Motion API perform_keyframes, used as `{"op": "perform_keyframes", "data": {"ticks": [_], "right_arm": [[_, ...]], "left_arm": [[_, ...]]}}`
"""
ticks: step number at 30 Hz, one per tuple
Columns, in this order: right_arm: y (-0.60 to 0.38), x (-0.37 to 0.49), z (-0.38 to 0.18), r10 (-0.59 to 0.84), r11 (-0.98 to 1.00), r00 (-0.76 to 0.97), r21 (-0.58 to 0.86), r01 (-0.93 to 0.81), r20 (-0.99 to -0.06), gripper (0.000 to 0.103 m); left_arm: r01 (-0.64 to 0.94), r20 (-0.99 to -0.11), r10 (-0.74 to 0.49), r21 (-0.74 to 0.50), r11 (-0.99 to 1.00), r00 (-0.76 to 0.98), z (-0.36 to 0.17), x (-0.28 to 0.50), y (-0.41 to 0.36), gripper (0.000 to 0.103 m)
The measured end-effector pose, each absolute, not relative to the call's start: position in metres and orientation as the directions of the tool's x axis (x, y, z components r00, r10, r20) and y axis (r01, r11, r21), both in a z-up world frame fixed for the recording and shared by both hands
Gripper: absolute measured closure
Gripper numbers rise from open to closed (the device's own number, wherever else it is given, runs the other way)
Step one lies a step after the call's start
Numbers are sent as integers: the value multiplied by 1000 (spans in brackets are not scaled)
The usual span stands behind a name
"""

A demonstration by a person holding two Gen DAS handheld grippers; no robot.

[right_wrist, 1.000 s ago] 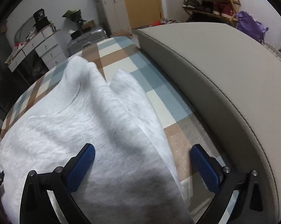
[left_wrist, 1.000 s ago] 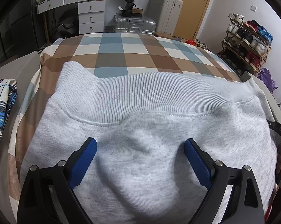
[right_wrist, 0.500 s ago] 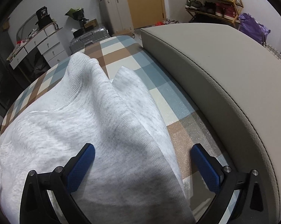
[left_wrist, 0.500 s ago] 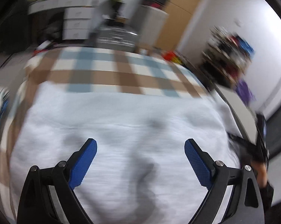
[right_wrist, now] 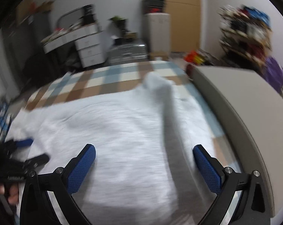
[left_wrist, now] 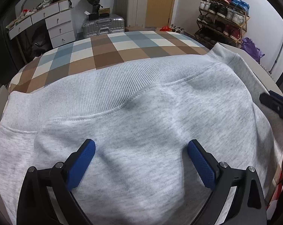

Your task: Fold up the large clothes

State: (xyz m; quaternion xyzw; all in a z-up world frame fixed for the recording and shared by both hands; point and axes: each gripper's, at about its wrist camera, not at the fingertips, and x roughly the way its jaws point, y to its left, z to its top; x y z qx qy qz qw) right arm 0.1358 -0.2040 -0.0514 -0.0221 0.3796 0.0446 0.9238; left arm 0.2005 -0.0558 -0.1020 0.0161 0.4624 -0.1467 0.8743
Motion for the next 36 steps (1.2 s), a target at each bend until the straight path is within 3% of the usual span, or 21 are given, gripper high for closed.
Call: {"op": "perform_keyframes", "data": {"ticks": [4,9,14,16,18,22,24,29,32,36], "right_arm": [[-175,145,-84,143,979,591,26,-201,-794,0],[-190,131,-88,129,970,620,-32,-241,-774,0],[-260,130,-82,-74,996,632,-85,13,-771,0],[-285,123,-76,-72,996,622,-17,93,-780,0],[-290,111,-68,-148,986,620,-66,153,-771,0],[-250,83,-36,18,1000,721,-1,-26,-693,0],[-213,82,-35,107,987,708,-9,-158,-699,0],[-151,108,-83,103,960,605,-80,-267,-789,0],[-159,107,-87,142,971,619,-12,-238,-773,0],[-175,100,-82,98,966,637,-81,-247,-765,0]], "left_arm": [[270,-812,-241,-108,957,531,-101,200,-51,7],[269,-810,-239,-104,957,535,-101,197,-50,7],[270,-808,-247,-113,956,535,-100,194,-48,7],[270,-808,-247,-114,956,535,-100,194,-48,7],[270,-808,-249,-117,956,534,-101,195,-48,7],[270,-808,-250,-117,956,534,-100,195,-48,7],[270,-808,-249,-117,956,534,-100,195,-48,7],[280,-808,-266,-131,951,526,-100,195,-46,7],[281,-829,-259,-129,951,496,-94,183,-39,7],[339,-810,-249,-65,938,532,-87,133,-32,7]]}}
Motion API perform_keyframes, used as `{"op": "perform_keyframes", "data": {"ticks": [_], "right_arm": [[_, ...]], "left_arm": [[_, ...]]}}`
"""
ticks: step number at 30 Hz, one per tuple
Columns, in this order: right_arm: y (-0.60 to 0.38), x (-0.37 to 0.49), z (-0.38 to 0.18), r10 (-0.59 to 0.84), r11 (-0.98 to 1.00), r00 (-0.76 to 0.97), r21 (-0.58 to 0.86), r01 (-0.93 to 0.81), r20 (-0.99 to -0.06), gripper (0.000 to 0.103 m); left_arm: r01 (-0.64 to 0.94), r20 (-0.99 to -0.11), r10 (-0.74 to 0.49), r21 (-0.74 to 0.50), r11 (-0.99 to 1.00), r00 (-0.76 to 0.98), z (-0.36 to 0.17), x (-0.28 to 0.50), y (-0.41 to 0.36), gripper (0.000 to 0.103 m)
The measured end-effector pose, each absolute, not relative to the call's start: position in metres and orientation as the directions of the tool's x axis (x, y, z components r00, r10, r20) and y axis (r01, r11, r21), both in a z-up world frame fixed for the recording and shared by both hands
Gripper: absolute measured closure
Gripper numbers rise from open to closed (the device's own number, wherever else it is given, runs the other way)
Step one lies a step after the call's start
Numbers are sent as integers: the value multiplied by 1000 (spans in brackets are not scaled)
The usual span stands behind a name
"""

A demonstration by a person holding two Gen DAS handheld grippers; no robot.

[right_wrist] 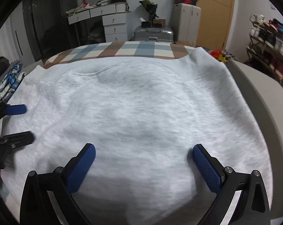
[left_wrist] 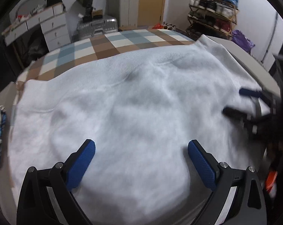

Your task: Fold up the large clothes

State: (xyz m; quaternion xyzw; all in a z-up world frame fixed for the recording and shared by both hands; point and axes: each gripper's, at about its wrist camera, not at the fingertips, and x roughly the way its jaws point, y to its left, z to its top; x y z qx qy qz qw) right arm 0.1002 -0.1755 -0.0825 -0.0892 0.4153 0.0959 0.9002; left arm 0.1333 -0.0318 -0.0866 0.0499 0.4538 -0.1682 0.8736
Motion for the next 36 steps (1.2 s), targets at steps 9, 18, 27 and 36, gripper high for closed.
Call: {"op": "perform_keyframes", "data": {"ticks": [9,18,27,36], "right_arm": [[-264,87,-71,-13,1000,644,-9,9,-765,0],[-113,51,-78,202,899,618,-106,-424,-760,0],[-228,55,-85,-28,985,629,-129,-116,-777,0],[-195,25,-65,148,962,662,-48,-268,-735,0]], "left_arm": [[128,-782,-244,-208,970,573,-84,93,47,6],[338,-763,-313,-131,932,566,-79,99,-33,6],[226,-772,-232,-117,967,592,-94,84,-9,6],[178,-776,-182,-91,980,604,-99,86,-11,6]]}}
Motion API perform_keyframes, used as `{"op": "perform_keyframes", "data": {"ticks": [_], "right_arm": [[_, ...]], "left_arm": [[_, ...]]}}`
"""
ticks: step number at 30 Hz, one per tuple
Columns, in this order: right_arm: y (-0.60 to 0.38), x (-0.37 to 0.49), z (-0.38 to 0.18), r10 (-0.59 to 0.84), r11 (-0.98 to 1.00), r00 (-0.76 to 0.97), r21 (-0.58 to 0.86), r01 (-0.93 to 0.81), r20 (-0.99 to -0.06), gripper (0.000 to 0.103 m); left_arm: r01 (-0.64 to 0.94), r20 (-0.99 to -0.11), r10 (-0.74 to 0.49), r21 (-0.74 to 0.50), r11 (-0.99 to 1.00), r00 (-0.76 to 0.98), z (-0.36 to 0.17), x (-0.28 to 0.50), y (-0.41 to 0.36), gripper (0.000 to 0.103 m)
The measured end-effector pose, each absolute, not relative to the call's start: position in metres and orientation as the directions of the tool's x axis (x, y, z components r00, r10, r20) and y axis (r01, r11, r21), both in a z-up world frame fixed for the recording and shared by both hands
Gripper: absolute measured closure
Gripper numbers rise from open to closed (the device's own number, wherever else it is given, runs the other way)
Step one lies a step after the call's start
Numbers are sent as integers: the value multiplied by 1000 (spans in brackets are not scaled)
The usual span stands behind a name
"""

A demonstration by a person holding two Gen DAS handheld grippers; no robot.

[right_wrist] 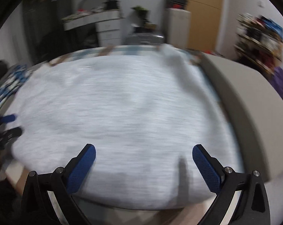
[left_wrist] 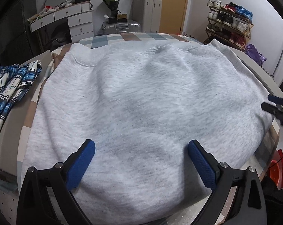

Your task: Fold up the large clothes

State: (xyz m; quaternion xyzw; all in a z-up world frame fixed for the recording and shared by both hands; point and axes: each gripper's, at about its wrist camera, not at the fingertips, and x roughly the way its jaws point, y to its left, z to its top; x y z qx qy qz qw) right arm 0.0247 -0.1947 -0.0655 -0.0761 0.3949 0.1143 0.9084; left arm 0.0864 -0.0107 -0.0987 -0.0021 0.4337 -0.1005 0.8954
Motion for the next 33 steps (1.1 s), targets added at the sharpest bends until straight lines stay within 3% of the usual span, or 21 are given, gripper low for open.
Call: {"op": "perform_keyframes", "data": {"ticks": [3,7,11,13,17,20,23,28,33], "right_arm": [[-152,23,-80,195,924,622,-71,-376,-758,0],[-155,19,-94,147,908,644,-156,-389,-751,0],[-235,31,-87,-71,974,658,-194,-117,-749,0],[-273,31,-82,-92,991,642,-132,-15,-762,0],[-291,30,-77,-172,984,630,-168,67,-758,0],[-265,33,-70,-130,984,655,-178,-7,-744,0],[-221,51,-64,-44,977,678,-174,-125,-734,0],[-162,93,-48,190,958,674,-15,-286,-713,0],[-119,132,-45,193,945,685,-55,-323,-702,0]], "left_arm": [[176,-774,-184,-94,980,605,-98,84,-6,6],[154,-759,-156,-74,985,633,-92,70,3,6],[15,-717,-91,-111,994,691,-87,58,40,6],[-67,-743,-41,-115,991,668,-96,61,57,6],[-119,-758,-13,-119,986,652,-102,62,69,6],[-106,-750,26,-59,993,661,-96,63,57,6],[-60,-709,-35,-108,992,705,-80,65,49,6],[55,-643,-99,-88,995,760,-46,94,17,6],[224,-637,-185,-19,974,749,-46,148,-22,6]]}}
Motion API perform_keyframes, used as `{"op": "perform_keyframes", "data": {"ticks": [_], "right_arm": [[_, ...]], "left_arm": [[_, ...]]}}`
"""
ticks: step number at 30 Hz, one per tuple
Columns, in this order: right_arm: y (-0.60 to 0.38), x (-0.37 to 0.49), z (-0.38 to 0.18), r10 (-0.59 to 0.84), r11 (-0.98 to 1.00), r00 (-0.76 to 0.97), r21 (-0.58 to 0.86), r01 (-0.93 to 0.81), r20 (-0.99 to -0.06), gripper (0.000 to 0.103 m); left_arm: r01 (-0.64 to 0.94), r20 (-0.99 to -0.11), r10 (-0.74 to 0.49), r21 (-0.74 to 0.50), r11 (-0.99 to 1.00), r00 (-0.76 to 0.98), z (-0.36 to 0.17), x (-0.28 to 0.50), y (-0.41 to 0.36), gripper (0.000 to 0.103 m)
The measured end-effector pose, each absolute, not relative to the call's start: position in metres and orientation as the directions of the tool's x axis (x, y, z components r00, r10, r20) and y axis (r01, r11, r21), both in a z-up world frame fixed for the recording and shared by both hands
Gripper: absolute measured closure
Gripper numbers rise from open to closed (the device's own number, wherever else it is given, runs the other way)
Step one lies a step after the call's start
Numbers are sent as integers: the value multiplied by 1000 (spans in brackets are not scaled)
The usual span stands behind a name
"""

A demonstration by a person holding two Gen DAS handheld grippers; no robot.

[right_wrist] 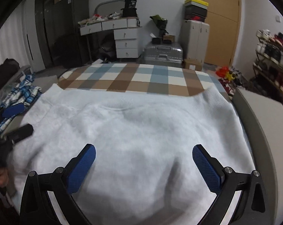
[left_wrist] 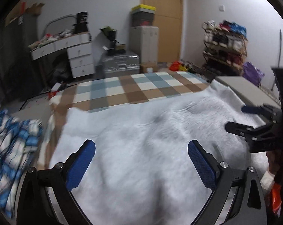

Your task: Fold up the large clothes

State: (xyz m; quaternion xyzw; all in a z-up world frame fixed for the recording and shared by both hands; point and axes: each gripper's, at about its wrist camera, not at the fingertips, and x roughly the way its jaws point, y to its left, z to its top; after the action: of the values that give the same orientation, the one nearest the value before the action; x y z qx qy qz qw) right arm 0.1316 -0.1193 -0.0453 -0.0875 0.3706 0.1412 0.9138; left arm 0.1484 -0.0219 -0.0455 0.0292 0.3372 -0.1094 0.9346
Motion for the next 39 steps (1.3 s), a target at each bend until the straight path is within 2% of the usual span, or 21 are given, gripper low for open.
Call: {"op": "perform_keyframes", "data": {"ticks": [4,5,6,8,9,11,12,14,15,17,20,23,24,26,27,28,29,31,35,37,39], "right_arm": [[-121,164,-74,93,941,650,-146,-305,-755,0],[-132,172,-82,38,940,655,-196,-280,-755,0],[-150,175,-86,12,950,665,-199,-241,-747,0],[-198,180,-83,17,982,662,-111,-151,-749,0],[-234,185,-86,48,997,637,-1,-77,-769,0],[-268,189,-88,57,997,610,82,13,-790,0],[-275,189,-89,10,998,603,48,47,-798,0],[-267,186,-88,-148,989,600,-116,91,-786,0],[-262,185,-86,-148,989,614,-132,71,-776,0],[-253,182,-76,-73,996,652,-86,13,-755,0],[-251,192,-56,-73,996,713,-81,22,-698,0],[-266,224,-53,-54,998,705,-7,69,-707,0],[-273,232,-55,-27,996,699,39,78,-714,3],[-280,247,-60,18,993,678,93,74,-735,24],[-278,251,-62,39,993,664,103,57,-747,44],[-275,255,-64,73,993,647,119,28,-759,71],[-275,259,-65,144,986,612,163,-24,-778,89],[-284,248,-52,273,955,633,284,-87,-724,94],[-336,236,-31,331,878,741,479,-13,-585,95],[-340,241,-37,298,888,734,460,22,-610,95],[-331,252,-57,246,916,695,396,61,-675,95]], "left_arm": [[178,-743,-79,55,982,664,-92,199,-19,6],[172,-793,-107,-3,985,599,-107,210,-10,6],[154,-820,-192,-128,980,540,-114,219,6,6],[74,-785,-216,-213,974,581,-109,215,31,6],[26,-788,-207,-236,972,579,-113,214,43,7],[24,-769,-243,-285,958,592,-113,210,52,7],[23,-776,-234,-272,962,586,-114,211,52,7],[24,-796,-187,-212,977,576,-114,212,44,6],[26,-807,-158,-174,984,569,-115,213,40,6],[28,-810,-142,-153,988,569,-113,211,38,6],[27,-805,-161,-178,984,571,-114,212,38,6],[27,-807,-152,-167,986,571,-115,210,33,6],[27,-806,-153,-168,985,571,-114,209,32,6],[27,-806,-155,-170,985,571,-114,208,32,6],[27,-806,-153,-168,985,571,-113,207,31,6],[27,-806,-153,-168,985,571,-113,207,31,6],[27,-807,-153,-168,985,571,-113,207,31,6],[27,-806,-153,-168,985,571,-113,207,30,6],[31,-805,-160,-174,984,572,-113,207,30,6],[39,-802,-173,-184,982,572,-113,207,30,5],[40,-802,-175,-186,982,572,-113,207,30,5]]}}
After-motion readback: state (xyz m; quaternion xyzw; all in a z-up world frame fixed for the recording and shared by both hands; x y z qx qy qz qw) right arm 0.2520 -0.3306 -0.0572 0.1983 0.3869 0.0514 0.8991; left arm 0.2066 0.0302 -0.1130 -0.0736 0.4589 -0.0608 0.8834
